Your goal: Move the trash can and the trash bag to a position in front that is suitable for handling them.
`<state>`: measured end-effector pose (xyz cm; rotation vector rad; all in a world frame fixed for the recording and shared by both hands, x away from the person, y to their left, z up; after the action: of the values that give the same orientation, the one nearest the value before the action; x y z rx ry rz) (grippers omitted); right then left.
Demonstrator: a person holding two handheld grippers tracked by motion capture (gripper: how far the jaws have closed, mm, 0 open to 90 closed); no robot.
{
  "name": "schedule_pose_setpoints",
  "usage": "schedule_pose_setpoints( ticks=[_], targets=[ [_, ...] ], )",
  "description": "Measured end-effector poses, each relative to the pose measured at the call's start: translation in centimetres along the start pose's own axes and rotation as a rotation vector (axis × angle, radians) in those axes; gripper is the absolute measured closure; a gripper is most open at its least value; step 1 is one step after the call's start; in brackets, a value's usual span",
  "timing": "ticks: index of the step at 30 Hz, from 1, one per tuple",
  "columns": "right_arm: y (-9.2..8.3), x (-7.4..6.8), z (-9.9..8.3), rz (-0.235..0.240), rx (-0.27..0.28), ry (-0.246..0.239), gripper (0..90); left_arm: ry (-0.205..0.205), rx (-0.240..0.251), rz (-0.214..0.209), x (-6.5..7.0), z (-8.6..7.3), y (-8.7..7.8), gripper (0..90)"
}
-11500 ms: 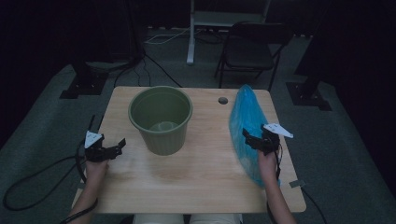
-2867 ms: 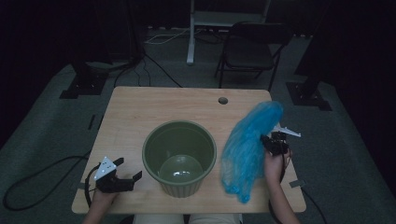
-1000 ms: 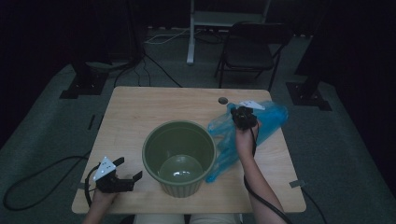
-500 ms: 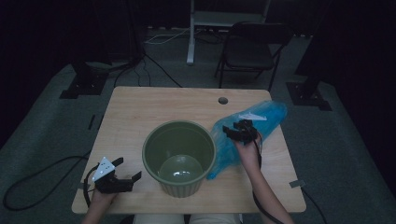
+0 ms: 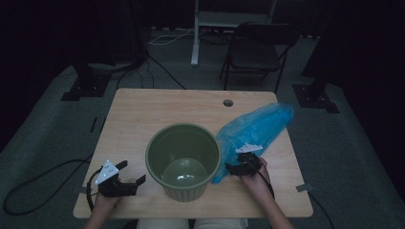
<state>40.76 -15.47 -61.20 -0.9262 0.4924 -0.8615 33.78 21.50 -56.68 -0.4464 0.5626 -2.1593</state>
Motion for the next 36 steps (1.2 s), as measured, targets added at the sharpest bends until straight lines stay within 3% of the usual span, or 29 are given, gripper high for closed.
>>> schedule_pose_setpoints(
  ticks=[1,5,6,9,10,13,15,16,17,19,22,26,30,33,34,35,36],
  targets=[
    [0.3,0.0,0.1,-0.008,0.009,-0.007,31.4,-0.001,0.0,-0.001,0.0,0.0,0.0,0.2],
    [0.6,0.5,1.4,-0.015,0.042,-0.006,79.4,0.0,-0.003,0.001,-0.1,-0.1,0.0,0.2],
    [0.9,0.7,1.9,-0.022,0.036,-0.005,87.0,0.002,-0.002,0.001,-0.1,0.0,0.0,0.2],
    [1.9,1.2,4.0,-0.01,0.053,0.045,89.3,-0.001,0.0,0.0,-0.1,0.0,0.0,0.2],
    [1.9,1.2,4.0,-0.01,0.053,0.045,89.3,-0.001,0.0,0.0,-0.1,0.0,0.0,0.2],
    [2.1,2.1,7.3,0.004,0.123,0.136,89.4,-0.001,0.0,0.002,-0.2,0.0,-0.1,0.2],
    [1.9,1.4,9.4,0.084,0.181,0.159,89.1,-0.003,0.004,0.001,-0.2,0.0,-0.1,0.2],
    [1.8,1.0,10.2,0.096,0.198,0.163,87.5,-0.004,0.005,0.003,-0.2,0.0,-0.2,0.2],
    [1.7,0.2,11.2,0.132,0.216,0.167,77.9,-0.004,0.005,0.003,-0.2,0.0,-0.2,0.2],
    [1.7,-0.8,12.1,0.142,0.218,0.164,60.3,-0.006,0.008,0.002,-0.2,0.0,-0.2,0.2],
    [1.3,-1.9,12.8,0.178,0.217,0.157,47.9,-0.004,0.008,0.002,-0.2,0.0,-0.3,0.2],
    [-0.2,-1.1,12.2,0.19,0.218,0.168,39.4,-0.008,0.004,0.001,-0.3,0.0,-0.1,0.2],
    [-2.2,2.2,10.6,0.125,0.249,0.191,36.3,-0.003,0.002,0.003,-0.3,0.0,0.0,0.2],
    [-3.2,6.1,9.2,0.048,0.253,0.24,33.0,-0.004,-0.001,0.004,-0.3,0.0,0.1,0.2],
    [-3.2,6.1,9.2,0.048,0.253,0.24,33.0,-0.004,-0.001,0.004,-0.3,0.0,0.1,0.2],
    [-3.4,7.6,8.7,0.015,0.242,0.261,33.0,-0.004,-0.001,0.004,-0.3,0.0,0.1,0.2],
    [-3.5,10.8,7.4,-0.035,0.222,0.327,29.6,-0.009,-0.002,0.001,-0.3,-0.1,0.2,0.2]
  ],
)
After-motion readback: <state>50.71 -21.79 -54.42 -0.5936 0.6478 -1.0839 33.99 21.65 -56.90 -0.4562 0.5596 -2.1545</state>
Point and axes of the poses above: each handheld gripper's, and its own axes: y roughly forward along the jaws, z roughly out of its top, x roughly to its right, the point moved 10 cm from there along y, roughly forward along the jaws, and after that the axes turned 9 degrees about -x, right-handed, at the moved point
